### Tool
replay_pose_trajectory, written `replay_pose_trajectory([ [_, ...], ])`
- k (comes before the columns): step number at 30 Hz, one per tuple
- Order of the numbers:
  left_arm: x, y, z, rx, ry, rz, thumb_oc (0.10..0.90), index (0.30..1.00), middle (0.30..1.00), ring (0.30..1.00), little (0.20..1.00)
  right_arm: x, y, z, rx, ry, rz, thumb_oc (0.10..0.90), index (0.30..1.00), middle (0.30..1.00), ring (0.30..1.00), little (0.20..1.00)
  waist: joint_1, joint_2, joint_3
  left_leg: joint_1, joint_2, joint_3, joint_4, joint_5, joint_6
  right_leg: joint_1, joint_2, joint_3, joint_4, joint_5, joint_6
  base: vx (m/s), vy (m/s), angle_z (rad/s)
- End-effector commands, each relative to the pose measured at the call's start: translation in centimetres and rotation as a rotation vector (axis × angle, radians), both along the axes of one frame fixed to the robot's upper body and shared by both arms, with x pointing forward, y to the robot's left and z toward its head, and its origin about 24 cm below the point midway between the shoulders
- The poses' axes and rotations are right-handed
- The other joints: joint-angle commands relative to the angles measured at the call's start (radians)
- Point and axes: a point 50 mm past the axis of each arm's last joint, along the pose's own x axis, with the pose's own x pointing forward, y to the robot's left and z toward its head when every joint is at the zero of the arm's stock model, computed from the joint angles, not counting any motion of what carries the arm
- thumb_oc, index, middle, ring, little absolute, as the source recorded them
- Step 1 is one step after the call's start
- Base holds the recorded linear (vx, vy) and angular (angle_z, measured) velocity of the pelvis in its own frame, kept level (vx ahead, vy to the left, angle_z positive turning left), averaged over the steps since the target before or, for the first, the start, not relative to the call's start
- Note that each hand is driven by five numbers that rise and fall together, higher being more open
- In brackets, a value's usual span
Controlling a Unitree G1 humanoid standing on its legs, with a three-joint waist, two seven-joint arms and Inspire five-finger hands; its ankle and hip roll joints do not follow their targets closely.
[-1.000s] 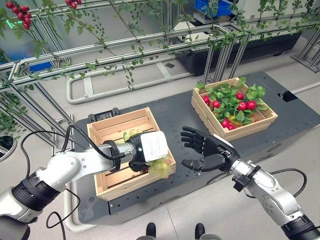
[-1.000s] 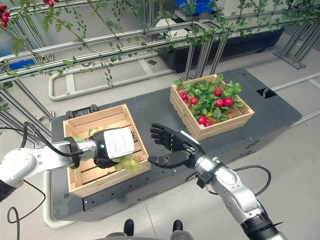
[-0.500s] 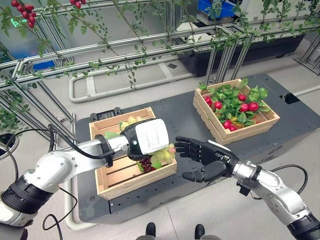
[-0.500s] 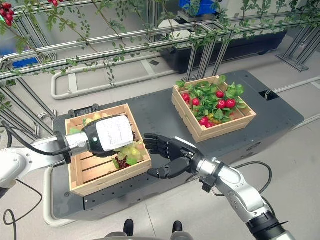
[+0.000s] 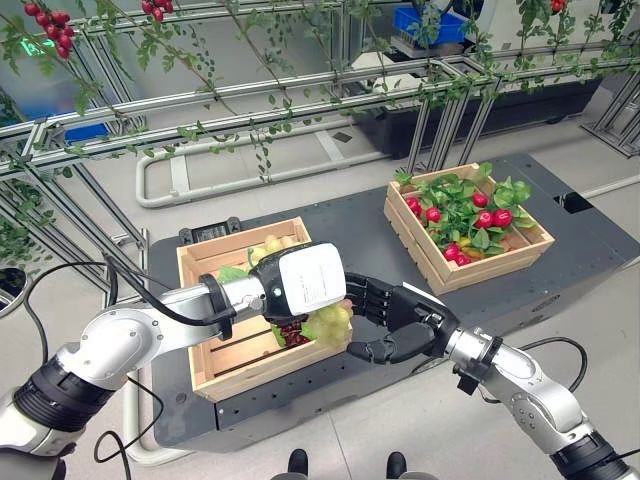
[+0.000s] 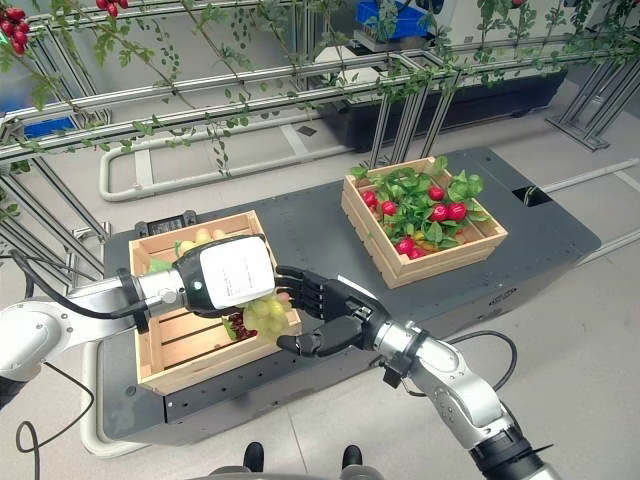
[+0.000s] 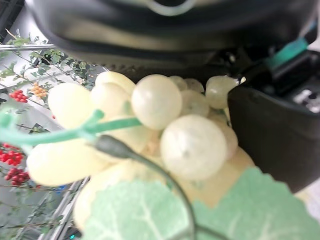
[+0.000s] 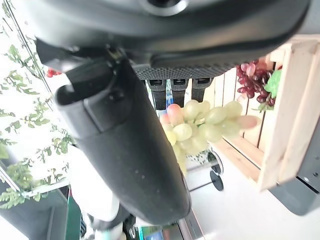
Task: Pick up the fruits from the basket on one side to the basket on the other side
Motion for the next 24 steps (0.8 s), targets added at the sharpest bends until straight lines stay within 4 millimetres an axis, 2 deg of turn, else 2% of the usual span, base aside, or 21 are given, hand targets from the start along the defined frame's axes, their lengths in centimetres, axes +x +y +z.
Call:
replay_pose_trajectory([
  [1,0.7,-1.1,4.0,-0.176,-0.132,-0.038,0.4,0.3,0.3,0.3,0.3,0.7,2.5,5.5,0.138,-0.265,0.076,0.8,0.9,0.9,0.9,0.9,0.009,-0.001,-0.106,0.072,-0.011,0.057,0.002,-0.125,0.0,0.012,-0.021,-0.021,0.002,-0.02,0.03,0.0,0.0,0.0],
  [6,0.6,-1.7,4.1,-0.181,-0.112,-0.056,0.4,0.3,0.3,0.3,0.3,0.5,3.2,5.4,0.151,-0.244,0.102,0.8,0.9,0.9,0.9,0.9,0.008,-0.001,-0.106,0.072,-0.01,0.059,0.002,-0.125,0.0,0.011,-0.02,-0.018,0.002,-0.02,0.03,0.0,0.0,0.0],
  [13,0.6,-2.1,4.2,-0.199,-0.111,-0.059,0.4,0.3,0.3,0.3,0.3,0.8,3.4,4.4,0.13,-0.192,0.032,0.8,0.9,0.9,0.9,0.9,0.005,-0.002,-0.106,0.071,-0.008,0.064,0.002,-0.124,0.001,0.01,-0.02,-0.014,0.002,-0.02,0.029,0.0,0.0,0.0],
  [24,0.6,-2.5,4.4,-0.221,-0.123,-0.07,0.4,0.3,0.3,0.3,0.3,0.2,4.5,3.4,0.1,-0.115,0.152,0.8,0.9,0.9,0.9,0.9,0.006,-0.005,-0.102,0.072,-0.009,0.063,0.002,-0.123,0.001,0.013,-0.022,-0.017,0.002,-0.02,0.028,0.0,0.0,0.0],
])
